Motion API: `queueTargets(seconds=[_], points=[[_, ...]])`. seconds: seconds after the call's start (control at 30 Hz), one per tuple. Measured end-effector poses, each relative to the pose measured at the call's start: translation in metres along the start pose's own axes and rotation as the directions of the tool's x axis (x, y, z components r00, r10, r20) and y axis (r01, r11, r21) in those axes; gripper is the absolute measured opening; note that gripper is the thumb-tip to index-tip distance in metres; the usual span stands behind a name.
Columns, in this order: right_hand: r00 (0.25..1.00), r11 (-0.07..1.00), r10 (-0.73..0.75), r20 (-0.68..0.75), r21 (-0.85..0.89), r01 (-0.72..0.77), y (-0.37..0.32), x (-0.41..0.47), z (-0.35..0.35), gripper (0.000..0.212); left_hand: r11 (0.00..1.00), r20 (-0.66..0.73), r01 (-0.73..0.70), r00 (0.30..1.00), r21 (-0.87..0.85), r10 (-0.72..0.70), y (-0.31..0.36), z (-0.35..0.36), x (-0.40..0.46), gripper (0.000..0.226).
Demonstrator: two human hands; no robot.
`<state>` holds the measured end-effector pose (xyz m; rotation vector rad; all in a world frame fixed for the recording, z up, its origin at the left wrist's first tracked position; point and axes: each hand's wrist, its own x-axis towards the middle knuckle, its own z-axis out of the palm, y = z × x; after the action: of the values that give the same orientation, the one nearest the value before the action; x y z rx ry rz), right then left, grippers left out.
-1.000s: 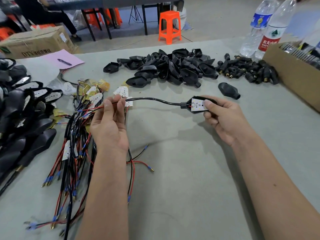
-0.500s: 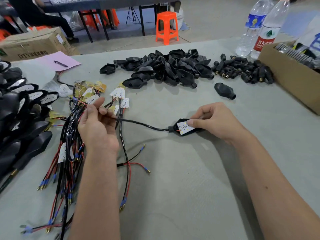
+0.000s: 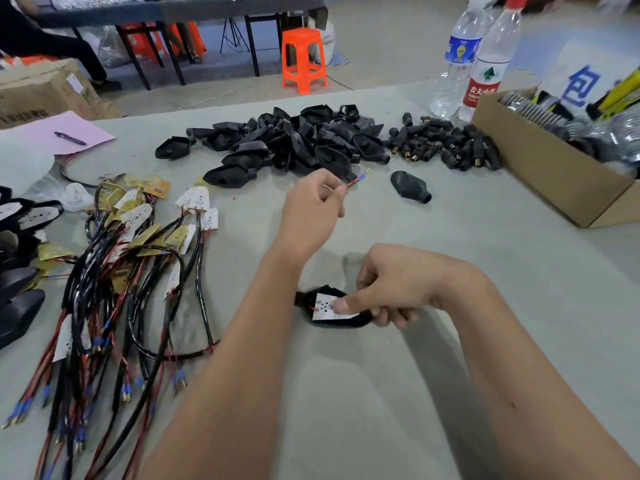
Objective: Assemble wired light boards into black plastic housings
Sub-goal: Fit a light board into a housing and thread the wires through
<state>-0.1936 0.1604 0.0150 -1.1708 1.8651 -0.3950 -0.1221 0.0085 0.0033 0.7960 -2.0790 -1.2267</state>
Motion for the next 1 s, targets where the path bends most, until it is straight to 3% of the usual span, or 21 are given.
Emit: queueTargets(seconds=[0.17,0.2,0.27,0.33,0.4,0.47,0.5,0.53,0.57,0.67,0.73,0.83,1.0], points=[[0.995,0.998,-0.057,0.084,0.042,0.054,0.003,-0.003,-0.016,0.045,0.997,0.090,-0.078,0.993,0.015,0.077,-0.017,0.024,-0.009,0.010],[0.996,0.994,-0.085,0.030,0.075,0.083,0.006,-0.003,-0.025,0.043,0.995,0.101,-0.094,0.991,0.018,0.092,-0.019,0.025,-0.010,0.010],[0.965,0.972,-0.139,-0.223,0.158,0.176,0.015,0.003,-0.046,0.036,0.994,0.097,-0.108,0.989,-0.003,0.108,-0.019,0.025,-0.009,0.012],[0.828,0.932,-0.082,-0.555,0.252,0.261,0.026,0.019,-0.072,0.031,0.994,0.070,-0.098,0.992,-0.050,0.102,-0.017,0.025,-0.006,0.016],[0.605,0.918,0.058,-0.794,0.280,0.281,0.038,0.041,-0.097,0.034,0.992,0.054,-0.080,0.995,-0.097,0.086,-0.015,0.026,-0.006,0.018],[0.393,0.947,0.141,-0.909,0.239,0.214,0.050,0.064,-0.122,0.036,0.989,0.055,-0.053,0.997,-0.136,0.061,-0.014,0.026,-0.005,0.015],[0.334,0.969,0.144,-0.932,0.201,0.144,0.055,0.073,-0.134,0.032,0.987,0.057,-0.039,0.997,-0.156,0.049,-0.014,0.026,-0.004,0.014],[0.323,0.990,0.116,-0.939,0.136,0.040,0.060,0.083,-0.144,0.024,0.984,0.059,-0.027,0.998,-0.174,0.038,-0.014,0.025,-0.003,0.014],[0.366,0.996,0.066,-0.928,0.038,-0.084,0.066,0.091,-0.151,0.017,0.982,0.062,-0.015,0.998,-0.186,0.026,-0.014,0.025,-0.003,0.015],[0.616,0.899,0.002,-0.788,-0.268,-0.347,0.075,0.112,-0.160,0.045,0.978,0.068,0.017,0.998,-0.209,-0.003,-0.013,0.024,-0.001,0.019],[0.683,0.887,0.058,-0.728,-0.277,-0.370,0.075,0.120,-0.159,0.060,0.977,0.060,0.013,0.998,-0.213,0.000,-0.013,0.024,0.001,0.021],[0.690,0.871,0.067,-0.720,-0.296,-0.392,0.073,0.123,-0.162,0.061,0.977,0.034,-0.009,0.999,-0.212,0.017,-0.014,0.023,0.003,0.020],[0.640,0.848,0.013,-0.768,-0.330,-0.414,0.078,0.115,-0.168,0.018,0.957,0.037,0.030,0.999,-0.289,-0.020,-0.012,0.019,0.002,0.020]])
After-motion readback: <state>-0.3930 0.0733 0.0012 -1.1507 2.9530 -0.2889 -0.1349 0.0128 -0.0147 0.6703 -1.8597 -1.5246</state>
